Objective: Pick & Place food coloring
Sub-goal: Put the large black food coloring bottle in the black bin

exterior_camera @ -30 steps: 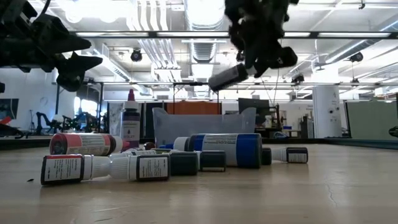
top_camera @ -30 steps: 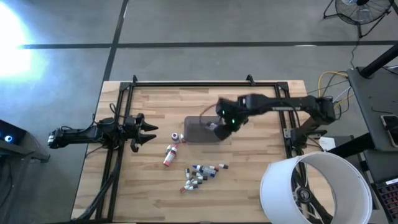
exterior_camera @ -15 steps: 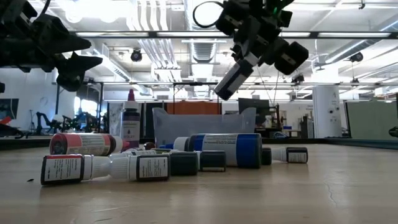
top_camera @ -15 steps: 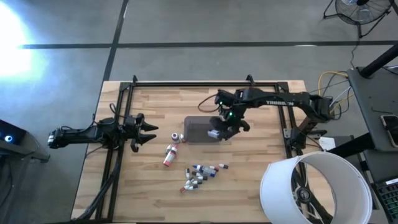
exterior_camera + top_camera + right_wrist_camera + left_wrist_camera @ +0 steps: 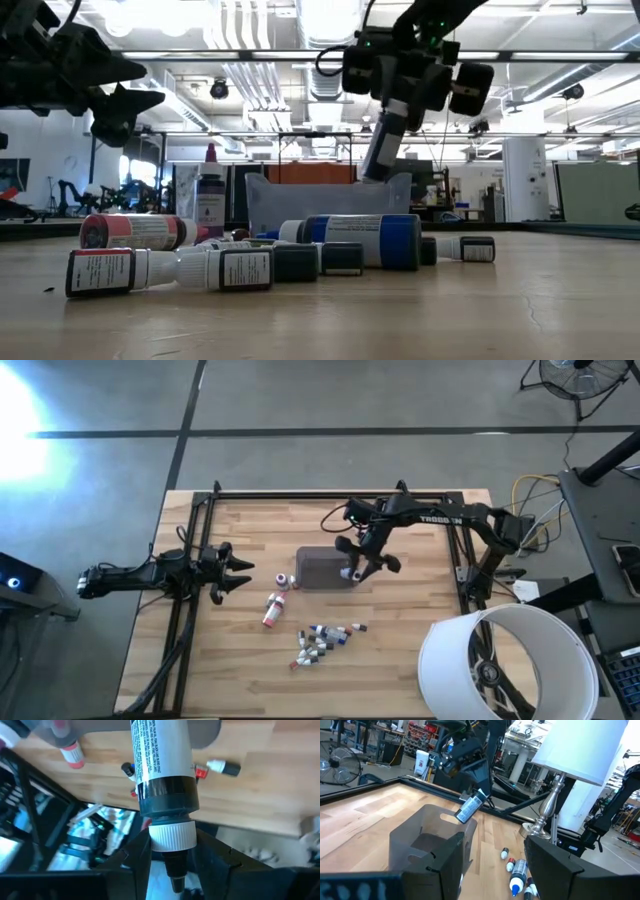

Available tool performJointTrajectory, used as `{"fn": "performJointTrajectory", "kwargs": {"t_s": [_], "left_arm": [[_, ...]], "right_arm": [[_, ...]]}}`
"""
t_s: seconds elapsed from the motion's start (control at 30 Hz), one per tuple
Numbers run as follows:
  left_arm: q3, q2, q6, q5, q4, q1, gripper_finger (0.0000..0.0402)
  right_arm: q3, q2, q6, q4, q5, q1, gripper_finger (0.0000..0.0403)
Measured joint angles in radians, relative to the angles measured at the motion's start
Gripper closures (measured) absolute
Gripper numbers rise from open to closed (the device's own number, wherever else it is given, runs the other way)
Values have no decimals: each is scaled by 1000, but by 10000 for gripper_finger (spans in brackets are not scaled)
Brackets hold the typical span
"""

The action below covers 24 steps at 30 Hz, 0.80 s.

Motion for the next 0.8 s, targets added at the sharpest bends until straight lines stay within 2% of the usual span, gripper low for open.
{"fn": "performJointTrajectory", "kwargs": {"t_s": [0.23,0.43,0.6,0.8], "left_arm": [[0,0,0,0,0,0,218],[0,1,0,0,0,0,218],[0,3,0,0,0,0,218],[0,3,0,0,0,0,218]], "right_arm": [[20,39,155,10,-50,25,289],[37,93,263,97,-49,66,276],[36,145,268,132,-50,75,279],[36,146,251,128,-62,60,287]]}}
